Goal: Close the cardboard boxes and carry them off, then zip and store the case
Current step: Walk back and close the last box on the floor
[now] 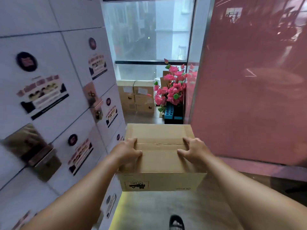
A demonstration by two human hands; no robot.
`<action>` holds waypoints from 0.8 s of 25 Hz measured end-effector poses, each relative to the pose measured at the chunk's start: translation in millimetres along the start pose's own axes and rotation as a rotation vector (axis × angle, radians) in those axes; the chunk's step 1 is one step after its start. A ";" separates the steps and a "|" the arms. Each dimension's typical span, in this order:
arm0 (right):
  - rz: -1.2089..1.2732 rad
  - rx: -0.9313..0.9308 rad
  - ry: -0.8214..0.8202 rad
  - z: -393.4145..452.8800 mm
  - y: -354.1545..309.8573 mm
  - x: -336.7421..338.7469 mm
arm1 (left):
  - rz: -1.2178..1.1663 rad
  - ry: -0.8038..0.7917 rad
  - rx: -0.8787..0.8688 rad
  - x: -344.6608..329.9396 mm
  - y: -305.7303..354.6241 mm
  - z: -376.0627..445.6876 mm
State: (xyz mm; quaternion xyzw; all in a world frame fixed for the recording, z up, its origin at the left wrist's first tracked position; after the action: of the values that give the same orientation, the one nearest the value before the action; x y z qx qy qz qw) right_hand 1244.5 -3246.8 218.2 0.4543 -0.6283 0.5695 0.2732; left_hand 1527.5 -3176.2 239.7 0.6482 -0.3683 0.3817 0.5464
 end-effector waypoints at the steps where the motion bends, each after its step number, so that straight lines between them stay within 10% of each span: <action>1: -0.006 0.009 -0.004 38.4 -3.3 3.2 | 0.008 0.010 0.012 2.5 -4.6 36.6; 20: 0.012 0.021 -0.012 622.2 -133.2 93.9 | -0.082 0.051 0.142 119.2 -79.4 632.0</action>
State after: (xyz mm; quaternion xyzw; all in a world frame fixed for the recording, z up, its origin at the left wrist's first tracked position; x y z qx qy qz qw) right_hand 1429.1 -3862.6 235.4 0.4570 -0.6264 0.5750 0.2611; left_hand 1709.0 -3798.3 242.2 0.6900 -0.2993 0.4005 0.5233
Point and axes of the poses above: each hand's wrist, its own z-axis towards the middle knuckle, its own x-axis out of the back of the hand, y = z × x, the point moved 7 cm from there along z, towards the middle knuckle, and after that the axes turned 4 degrees about -x, right-handed, at the moved point
